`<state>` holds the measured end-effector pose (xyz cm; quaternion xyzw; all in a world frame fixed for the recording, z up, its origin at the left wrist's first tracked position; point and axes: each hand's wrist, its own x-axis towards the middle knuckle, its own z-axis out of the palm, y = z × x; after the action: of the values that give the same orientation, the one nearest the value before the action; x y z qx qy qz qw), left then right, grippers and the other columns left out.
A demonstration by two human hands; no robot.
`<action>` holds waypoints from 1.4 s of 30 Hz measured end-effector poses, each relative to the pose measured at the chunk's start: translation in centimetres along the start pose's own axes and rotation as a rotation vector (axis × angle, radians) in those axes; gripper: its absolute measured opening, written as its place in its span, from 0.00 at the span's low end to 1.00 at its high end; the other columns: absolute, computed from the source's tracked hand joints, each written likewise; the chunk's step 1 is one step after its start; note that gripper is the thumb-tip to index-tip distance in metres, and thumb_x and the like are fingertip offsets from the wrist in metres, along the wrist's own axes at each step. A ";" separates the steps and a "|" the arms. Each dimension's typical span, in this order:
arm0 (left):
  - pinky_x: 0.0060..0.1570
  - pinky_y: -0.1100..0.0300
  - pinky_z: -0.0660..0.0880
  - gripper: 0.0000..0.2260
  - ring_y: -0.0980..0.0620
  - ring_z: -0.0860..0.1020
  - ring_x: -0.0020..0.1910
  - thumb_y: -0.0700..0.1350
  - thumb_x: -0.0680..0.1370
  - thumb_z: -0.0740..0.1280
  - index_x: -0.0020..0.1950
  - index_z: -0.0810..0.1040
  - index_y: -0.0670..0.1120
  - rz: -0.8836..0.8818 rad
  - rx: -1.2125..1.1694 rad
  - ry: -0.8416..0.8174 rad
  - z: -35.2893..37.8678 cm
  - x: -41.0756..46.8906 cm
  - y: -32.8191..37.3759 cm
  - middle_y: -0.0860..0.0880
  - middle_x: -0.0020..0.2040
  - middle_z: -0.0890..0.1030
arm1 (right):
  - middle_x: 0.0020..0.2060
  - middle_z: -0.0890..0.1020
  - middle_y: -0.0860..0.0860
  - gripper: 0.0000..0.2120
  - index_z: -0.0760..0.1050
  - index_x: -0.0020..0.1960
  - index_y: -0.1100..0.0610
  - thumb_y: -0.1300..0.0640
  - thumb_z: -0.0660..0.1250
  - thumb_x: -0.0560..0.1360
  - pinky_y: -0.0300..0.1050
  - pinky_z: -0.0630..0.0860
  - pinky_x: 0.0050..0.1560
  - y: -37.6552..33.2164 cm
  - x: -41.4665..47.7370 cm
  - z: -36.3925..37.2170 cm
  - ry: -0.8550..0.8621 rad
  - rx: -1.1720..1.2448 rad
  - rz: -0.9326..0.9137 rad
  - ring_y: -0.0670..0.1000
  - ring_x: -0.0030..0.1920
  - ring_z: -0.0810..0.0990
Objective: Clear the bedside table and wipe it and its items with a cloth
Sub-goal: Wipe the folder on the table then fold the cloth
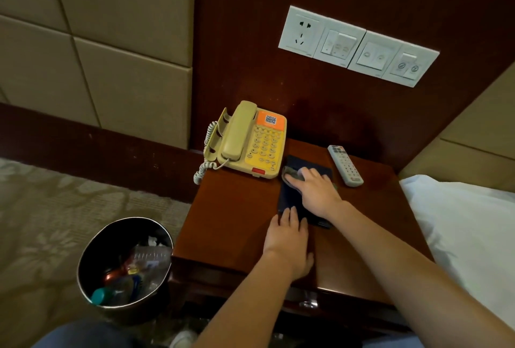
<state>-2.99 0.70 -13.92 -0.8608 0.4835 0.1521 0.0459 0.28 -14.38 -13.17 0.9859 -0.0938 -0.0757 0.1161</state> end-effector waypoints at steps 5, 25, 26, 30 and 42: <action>0.75 0.52 0.46 0.28 0.47 0.45 0.77 0.53 0.83 0.49 0.78 0.46 0.41 0.005 -0.023 0.087 0.3 -1.3 -2.9 0.43 0.78 0.44 | 0.69 0.62 0.54 0.28 0.57 0.76 0.46 0.62 0.56 0.78 0.51 0.63 0.60 -0.1 -2.8 0.6 0.028 0.029 -0.101 0.56 0.67 0.62; 0.75 0.51 0.45 0.24 0.46 0.47 0.77 0.45 0.83 0.49 0.77 0.48 0.39 -0.160 0.071 0.180 -1.0 -1.6 -3.9 0.42 0.78 0.50 | 0.58 0.79 0.51 0.31 0.75 0.64 0.47 0.60 0.77 0.64 0.47 0.78 0.51 6.8 -13.3 4.7 0.133 0.014 -0.222 0.53 0.58 0.79; 0.75 0.51 0.45 0.24 0.46 0.47 0.77 0.45 0.83 0.49 0.77 0.48 0.40 -0.150 0.046 0.193 -0.9 -1.2 -3.8 0.43 0.78 0.50 | 0.55 0.80 0.51 0.32 0.77 0.63 0.48 0.60 0.80 0.60 0.46 0.79 0.48 7.5 -13.6 5.1 0.148 0.004 -0.184 0.52 0.55 0.81; 0.75 0.53 0.45 0.23 0.48 0.48 0.77 0.45 0.83 0.48 0.78 0.49 0.41 -0.110 -0.013 0.237 -1.0 0.2 -2.7 0.44 0.78 0.50 | 0.52 0.80 0.55 0.30 0.77 0.62 0.55 0.67 0.78 0.61 0.48 0.81 0.43 8.6 -12.9 4.8 0.309 0.140 0.047 0.56 0.51 0.81; 0.75 0.55 0.46 0.24 0.47 0.48 0.77 0.46 0.84 0.49 0.77 0.47 0.39 -0.068 -0.031 0.270 -1.7 6.0 -2.9 0.42 0.78 0.49 | 0.64 0.71 0.56 0.28 0.64 0.73 0.57 0.66 0.62 0.74 0.53 0.68 0.57 3.0 -3.3 2.4 0.316 0.172 0.035 0.58 0.65 0.69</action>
<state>2.73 -3.08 -14.31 -0.8899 0.4536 0.0407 -0.0276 -3.85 -17.10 -14.31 0.9900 -0.0978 0.0906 0.0458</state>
